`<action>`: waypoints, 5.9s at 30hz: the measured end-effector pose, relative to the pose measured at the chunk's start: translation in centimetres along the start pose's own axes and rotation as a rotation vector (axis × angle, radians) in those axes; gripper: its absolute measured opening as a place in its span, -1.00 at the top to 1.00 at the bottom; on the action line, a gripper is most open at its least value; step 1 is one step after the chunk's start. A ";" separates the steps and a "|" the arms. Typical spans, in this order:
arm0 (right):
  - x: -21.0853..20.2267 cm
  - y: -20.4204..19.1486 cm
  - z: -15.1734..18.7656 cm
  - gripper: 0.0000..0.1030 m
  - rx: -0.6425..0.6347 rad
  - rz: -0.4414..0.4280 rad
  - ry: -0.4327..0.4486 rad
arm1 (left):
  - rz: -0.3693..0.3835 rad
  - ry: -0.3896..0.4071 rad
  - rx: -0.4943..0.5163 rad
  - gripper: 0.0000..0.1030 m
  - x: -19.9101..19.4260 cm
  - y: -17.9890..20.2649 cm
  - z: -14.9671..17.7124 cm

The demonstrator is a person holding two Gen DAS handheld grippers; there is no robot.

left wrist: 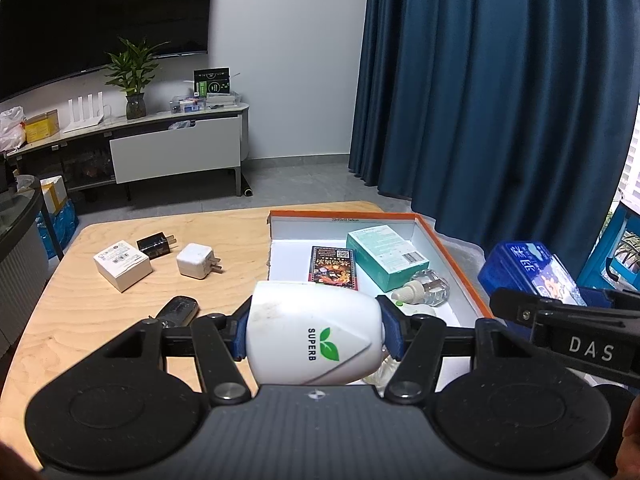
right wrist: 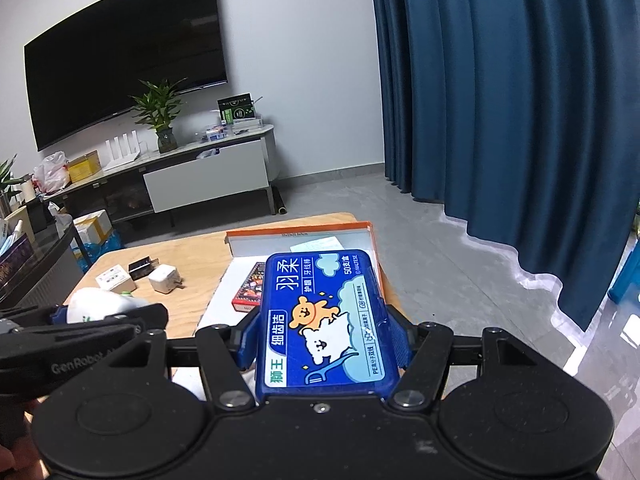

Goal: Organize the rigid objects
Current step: 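Carry the air freshener with the left gripper while the right carries the blue box over the white box, then hold the air freshener and blue box above the white box, then lower the air freshener with the left gripper while the right lowers the blue box, opening both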

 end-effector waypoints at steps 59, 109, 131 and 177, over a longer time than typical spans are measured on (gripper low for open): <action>1.3 -0.1 1.8 -0.43 -0.017 -0.002 -0.066 | 0.037 -0.036 0.001 -0.19 0.1 0.7 1.5; 1.5 -0.1 2.1 -0.43 -0.020 -0.003 -0.077 | 0.040 -0.045 -0.005 -0.19 0.6 0.5 1.7; 1.1 -0.1 3.0 -0.43 -0.018 0.019 -0.087 | 0.043 -0.063 -0.021 -0.20 1.9 -0.2 2.4; 3.5 -3.6 -0.5 -0.57 -0.046 -0.052 -0.075 | -0.002 -0.054 -0.109 -0.57 3.6 -7.0 1.4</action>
Point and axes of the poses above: each gripper's, at about its wrist camera, not at the fingertips, and x roughly the way its jaws point, y to its right, z to its underside, the point moved 10 cm from there along x, roughly the way its jaws point, and after that the axes turned 7 degrees about -z, right-handed, at the moved point
